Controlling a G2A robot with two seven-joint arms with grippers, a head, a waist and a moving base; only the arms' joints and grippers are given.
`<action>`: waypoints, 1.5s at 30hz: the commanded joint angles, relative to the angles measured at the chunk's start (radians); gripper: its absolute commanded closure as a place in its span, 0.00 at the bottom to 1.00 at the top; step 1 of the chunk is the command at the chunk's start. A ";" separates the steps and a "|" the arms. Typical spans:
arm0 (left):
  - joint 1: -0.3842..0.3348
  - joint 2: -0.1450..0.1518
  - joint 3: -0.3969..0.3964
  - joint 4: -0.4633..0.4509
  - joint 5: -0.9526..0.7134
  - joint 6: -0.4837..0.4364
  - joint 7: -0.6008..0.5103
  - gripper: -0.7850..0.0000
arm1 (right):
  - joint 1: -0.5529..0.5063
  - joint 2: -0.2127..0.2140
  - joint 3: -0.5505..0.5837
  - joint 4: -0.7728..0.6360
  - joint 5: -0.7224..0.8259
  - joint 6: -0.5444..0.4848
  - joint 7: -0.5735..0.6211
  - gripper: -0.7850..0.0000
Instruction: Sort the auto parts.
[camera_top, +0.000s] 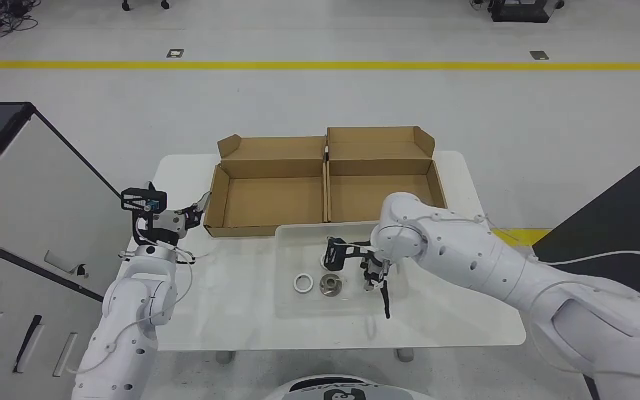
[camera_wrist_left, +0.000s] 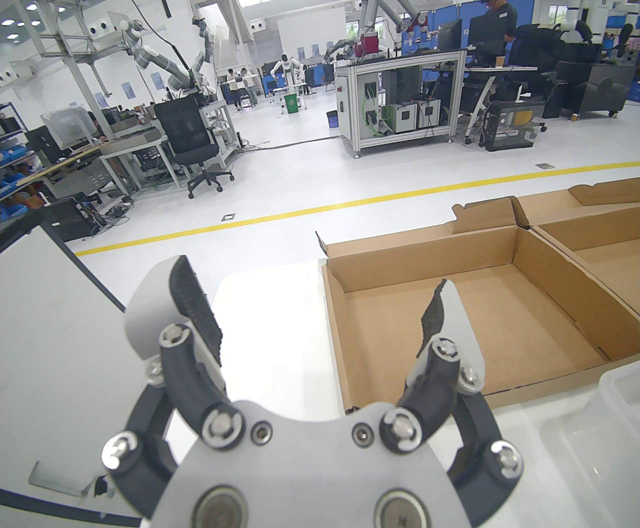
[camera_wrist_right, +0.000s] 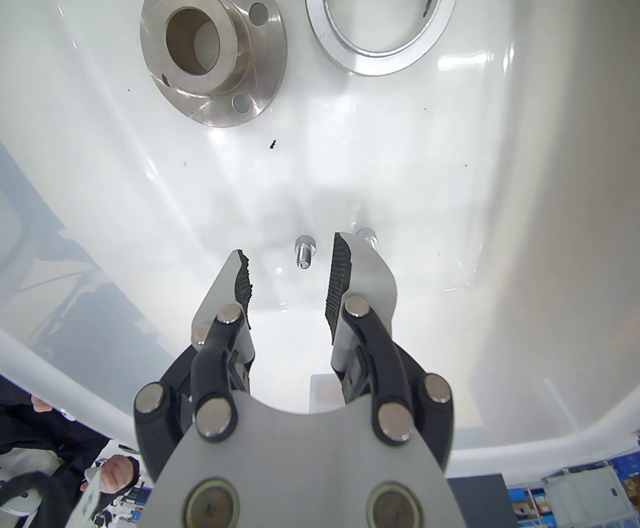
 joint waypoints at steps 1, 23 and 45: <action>0.000 0.000 0.000 0.000 0.000 0.000 0.000 0.00 | -0.001 -0.002 0.000 0.006 -0.001 -0.002 0.000 0.55; 0.000 0.000 0.000 0.000 0.000 0.000 0.000 0.00 | -0.004 -0.026 0.011 0.041 -0.009 0.000 0.015 1.00; 0.000 0.000 0.000 0.000 0.000 0.000 0.000 0.00 | 0.043 0.080 0.164 -0.222 0.282 0.019 0.046 1.00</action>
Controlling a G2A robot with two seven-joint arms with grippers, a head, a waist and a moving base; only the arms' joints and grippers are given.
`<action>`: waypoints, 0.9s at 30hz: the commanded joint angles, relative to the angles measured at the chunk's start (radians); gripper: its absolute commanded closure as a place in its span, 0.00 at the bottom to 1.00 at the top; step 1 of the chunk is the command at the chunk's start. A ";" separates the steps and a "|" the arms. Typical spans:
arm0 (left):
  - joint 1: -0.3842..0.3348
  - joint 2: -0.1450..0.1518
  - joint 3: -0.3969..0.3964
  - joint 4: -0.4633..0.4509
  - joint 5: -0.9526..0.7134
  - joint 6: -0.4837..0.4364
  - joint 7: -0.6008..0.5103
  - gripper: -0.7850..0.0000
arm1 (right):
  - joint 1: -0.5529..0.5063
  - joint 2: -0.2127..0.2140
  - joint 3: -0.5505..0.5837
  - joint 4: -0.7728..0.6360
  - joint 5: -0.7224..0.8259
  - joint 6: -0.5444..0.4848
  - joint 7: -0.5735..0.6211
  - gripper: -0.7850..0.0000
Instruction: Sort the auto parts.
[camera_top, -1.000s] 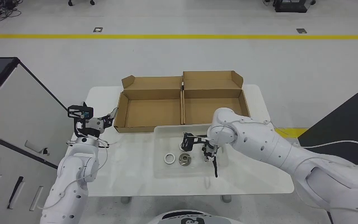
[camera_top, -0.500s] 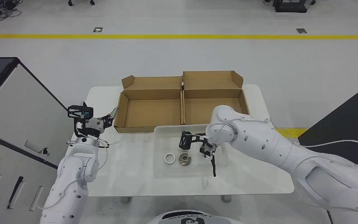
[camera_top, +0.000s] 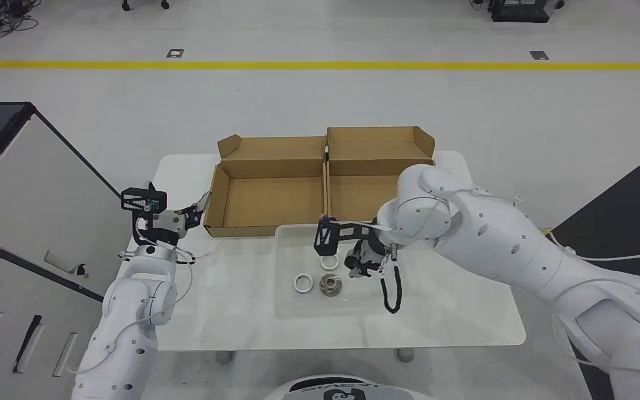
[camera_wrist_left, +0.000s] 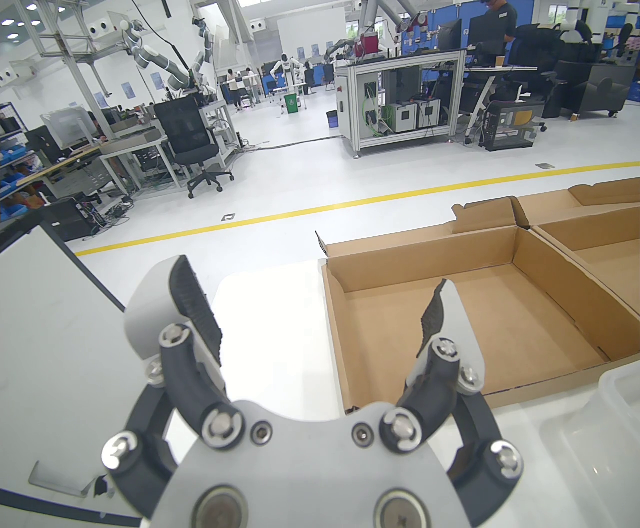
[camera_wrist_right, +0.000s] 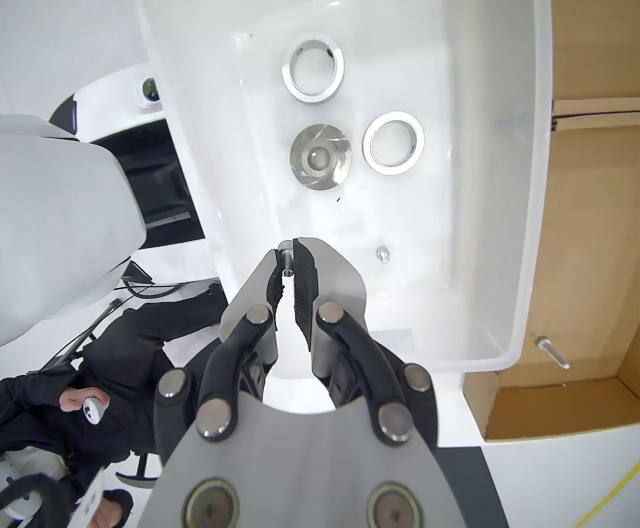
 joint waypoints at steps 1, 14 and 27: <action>0.000 0.000 0.000 0.000 0.000 0.000 0.000 0.00 | 0.001 0.001 -0.001 -0.001 0.002 0.000 0.000 1.00; 0.000 0.000 0.000 0.000 0.000 0.000 0.000 0.00 | -0.035 0.036 0.132 0.103 0.155 -0.016 -0.102 1.00; 0.000 0.000 0.000 0.000 0.000 0.000 0.000 0.00 | -0.189 0.110 0.389 0.198 0.797 -0.227 -0.227 1.00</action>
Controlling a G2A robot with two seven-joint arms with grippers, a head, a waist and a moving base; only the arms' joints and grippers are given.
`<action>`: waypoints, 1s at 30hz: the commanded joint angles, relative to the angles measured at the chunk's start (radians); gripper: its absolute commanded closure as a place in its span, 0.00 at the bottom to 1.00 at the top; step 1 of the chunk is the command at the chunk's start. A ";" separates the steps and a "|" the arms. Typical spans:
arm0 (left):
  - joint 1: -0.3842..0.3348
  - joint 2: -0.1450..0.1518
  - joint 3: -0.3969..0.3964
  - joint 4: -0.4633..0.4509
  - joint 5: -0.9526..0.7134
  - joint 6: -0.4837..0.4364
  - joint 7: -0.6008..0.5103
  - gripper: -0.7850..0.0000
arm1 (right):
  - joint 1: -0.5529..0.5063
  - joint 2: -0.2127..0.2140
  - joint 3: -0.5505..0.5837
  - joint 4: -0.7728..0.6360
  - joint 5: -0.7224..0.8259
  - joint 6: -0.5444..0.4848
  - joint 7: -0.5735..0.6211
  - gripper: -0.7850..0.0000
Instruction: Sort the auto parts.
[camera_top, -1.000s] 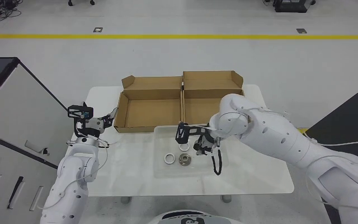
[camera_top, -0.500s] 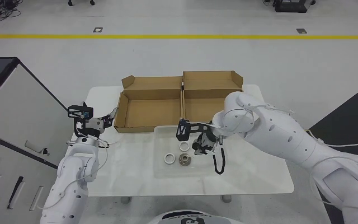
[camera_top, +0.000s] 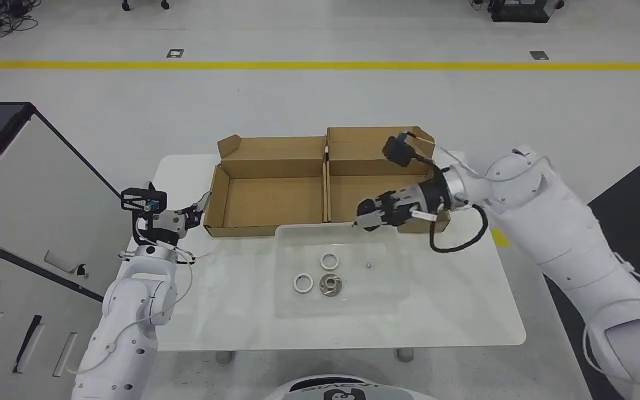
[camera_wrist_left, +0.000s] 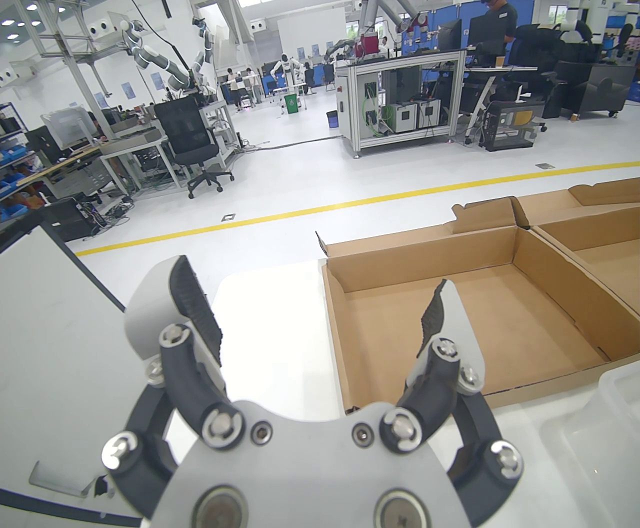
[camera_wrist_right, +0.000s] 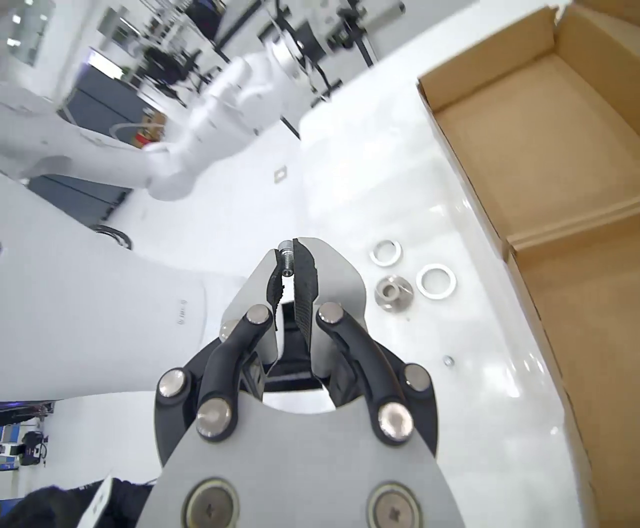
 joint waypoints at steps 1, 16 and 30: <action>0.000 0.000 0.000 0.000 0.000 0.000 0.000 0.00 | 0.006 -0.006 -0.005 -0.003 0.092 -0.018 -0.018 1.00; 0.000 0.000 0.000 0.000 0.000 0.000 0.000 0.00 | 0.119 -0.108 -0.062 -0.121 0.592 -0.082 -0.081 1.00; 0.000 0.000 0.000 0.000 0.000 0.000 0.000 0.00 | 0.102 -0.175 0.029 -0.152 0.764 -0.008 -0.007 1.00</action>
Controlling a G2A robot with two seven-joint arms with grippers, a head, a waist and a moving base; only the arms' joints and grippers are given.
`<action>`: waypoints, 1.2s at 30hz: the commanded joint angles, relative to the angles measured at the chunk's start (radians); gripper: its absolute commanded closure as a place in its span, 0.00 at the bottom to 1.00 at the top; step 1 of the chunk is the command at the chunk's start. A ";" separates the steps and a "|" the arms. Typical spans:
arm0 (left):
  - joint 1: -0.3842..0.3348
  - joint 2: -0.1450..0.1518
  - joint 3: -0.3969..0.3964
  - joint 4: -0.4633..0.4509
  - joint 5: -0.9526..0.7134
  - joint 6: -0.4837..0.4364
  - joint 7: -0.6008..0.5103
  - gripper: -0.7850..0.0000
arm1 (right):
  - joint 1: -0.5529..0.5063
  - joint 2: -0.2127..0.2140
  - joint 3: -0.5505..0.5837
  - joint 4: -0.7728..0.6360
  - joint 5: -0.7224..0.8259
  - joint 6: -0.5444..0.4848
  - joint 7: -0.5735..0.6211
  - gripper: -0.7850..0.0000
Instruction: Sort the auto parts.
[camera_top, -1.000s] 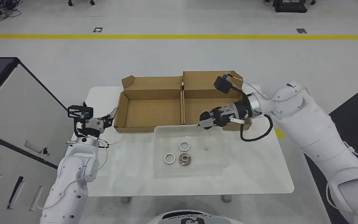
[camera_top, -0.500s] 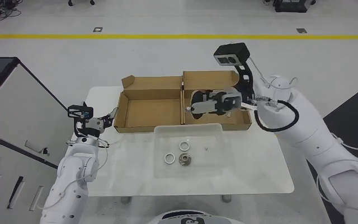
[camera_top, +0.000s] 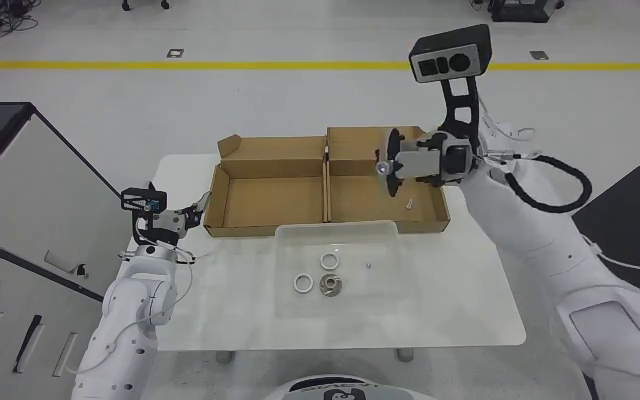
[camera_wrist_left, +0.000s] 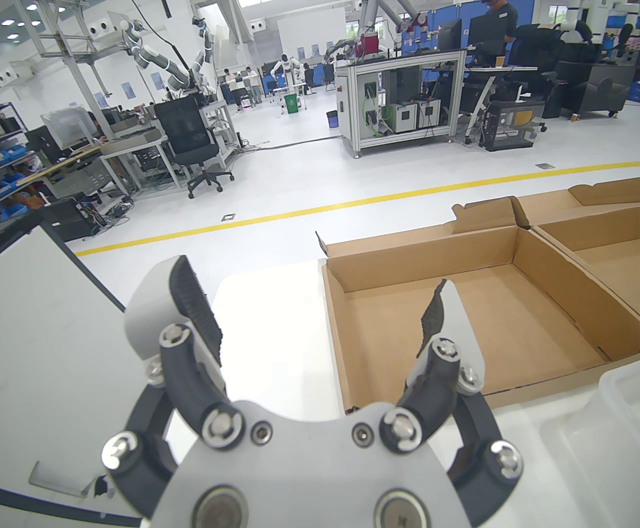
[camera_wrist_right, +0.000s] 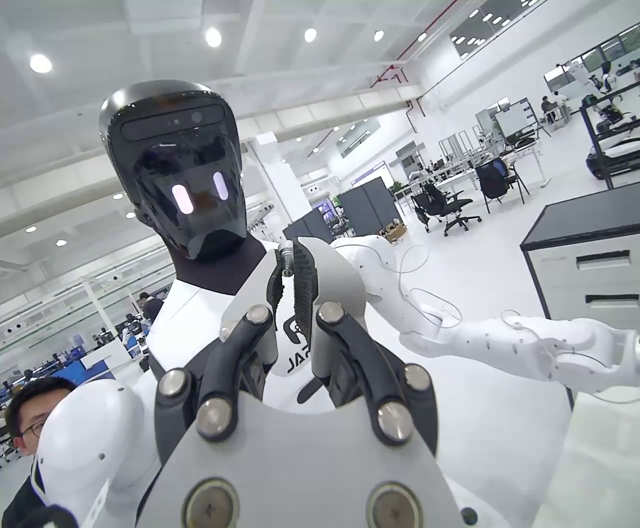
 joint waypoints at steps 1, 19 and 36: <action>0.000 0.000 0.000 0.000 0.000 0.000 0.000 0.00 | 0.000 0.000 0.000 0.000 0.000 0.000 0.000 1.00; 0.000 0.000 0.000 0.000 0.000 0.000 0.000 0.00 | -0.104 -0.100 0.067 -0.104 0.251 0.065 0.064 1.00; 0.000 0.000 0.000 0.000 0.000 0.000 0.000 0.00 | -0.102 -0.116 0.103 -0.096 -0.050 0.204 -0.061 1.00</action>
